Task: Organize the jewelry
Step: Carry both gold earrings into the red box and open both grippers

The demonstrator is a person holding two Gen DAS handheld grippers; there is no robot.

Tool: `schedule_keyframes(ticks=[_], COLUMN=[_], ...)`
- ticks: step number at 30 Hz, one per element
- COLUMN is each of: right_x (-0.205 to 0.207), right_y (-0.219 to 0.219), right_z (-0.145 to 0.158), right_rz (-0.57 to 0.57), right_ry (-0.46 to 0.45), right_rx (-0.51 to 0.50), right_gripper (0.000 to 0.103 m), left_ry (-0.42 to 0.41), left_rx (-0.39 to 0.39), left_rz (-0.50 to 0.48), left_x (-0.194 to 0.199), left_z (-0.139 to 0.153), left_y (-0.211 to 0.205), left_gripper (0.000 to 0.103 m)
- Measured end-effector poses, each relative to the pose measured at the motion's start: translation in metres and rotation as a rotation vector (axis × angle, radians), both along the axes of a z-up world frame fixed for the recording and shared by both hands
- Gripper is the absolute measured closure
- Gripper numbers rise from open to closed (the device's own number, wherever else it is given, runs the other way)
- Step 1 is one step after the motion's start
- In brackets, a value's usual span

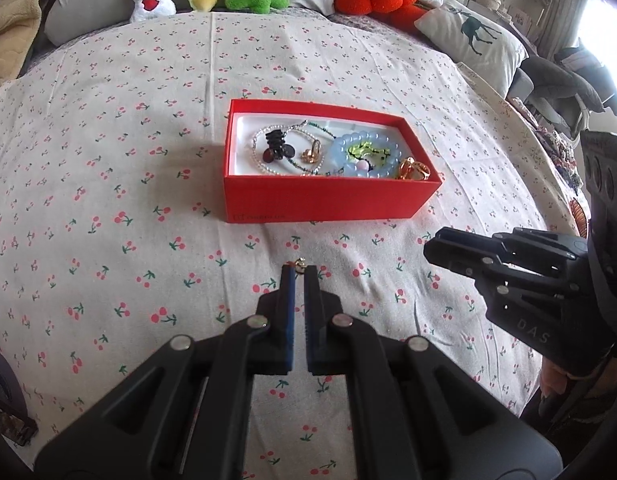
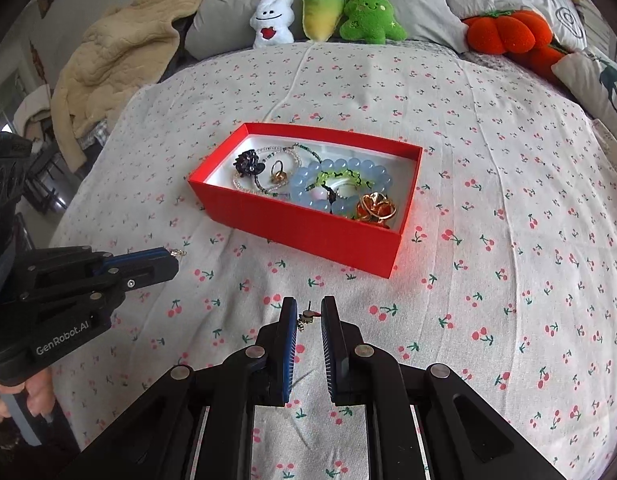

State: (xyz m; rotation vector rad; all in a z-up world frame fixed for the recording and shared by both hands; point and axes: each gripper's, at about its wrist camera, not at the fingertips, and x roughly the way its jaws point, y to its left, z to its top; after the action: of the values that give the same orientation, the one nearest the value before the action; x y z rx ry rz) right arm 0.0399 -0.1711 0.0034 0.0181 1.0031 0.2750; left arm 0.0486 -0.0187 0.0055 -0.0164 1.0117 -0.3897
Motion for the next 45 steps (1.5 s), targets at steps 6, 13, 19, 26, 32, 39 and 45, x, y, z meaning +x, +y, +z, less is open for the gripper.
schedule_keyframes(ticks=[6,13,19,26,32,39,45], right_x=[0.015,0.036,0.053,0.066,0.071,0.075,0.082], right_y=[-0.002,-0.014,-0.02,-0.022,-0.021,-0.021,-0.015], right_z=[0.014,0.022,0.024,0.017,0.014,0.012,0.008], right_rz=[-0.038,-0.107,-0.125,-0.13,-0.128,-0.13,-0.11], right_ry=[-0.027,-0.063,-0.092,-0.068,-0.062,-0.055,-0.045], right_rx=[0.039,0.056,0.045,0.047,0.046,0.046,0.055], right_gripper=[0.091,0.091,0.091,0.09,0.09,0.09,0.09], left_ry=[-0.028,-0.074,-0.08,-0.076,-0.081,-0.103,-0.098], left_rx=[-0.059,-0.087,-0.065,-0.043,-0.016,0.017,0.047], left_rz=[0.014,0.015,0.017,0.018,0.021,0.03,0.043], left_x=[0.012,0.032,0.049,0.062,0.063,0.054,0.049], left_z=[0.018,0.025,0.016,0.006,0.005,0.014,0.013], left_y=[-0.001,-0.014,-0.026,-0.035,-0.036,-0.026,-0.015], left_gripper=[0.098,0.098,0.098,0.098,0.078,0.077,0.076])
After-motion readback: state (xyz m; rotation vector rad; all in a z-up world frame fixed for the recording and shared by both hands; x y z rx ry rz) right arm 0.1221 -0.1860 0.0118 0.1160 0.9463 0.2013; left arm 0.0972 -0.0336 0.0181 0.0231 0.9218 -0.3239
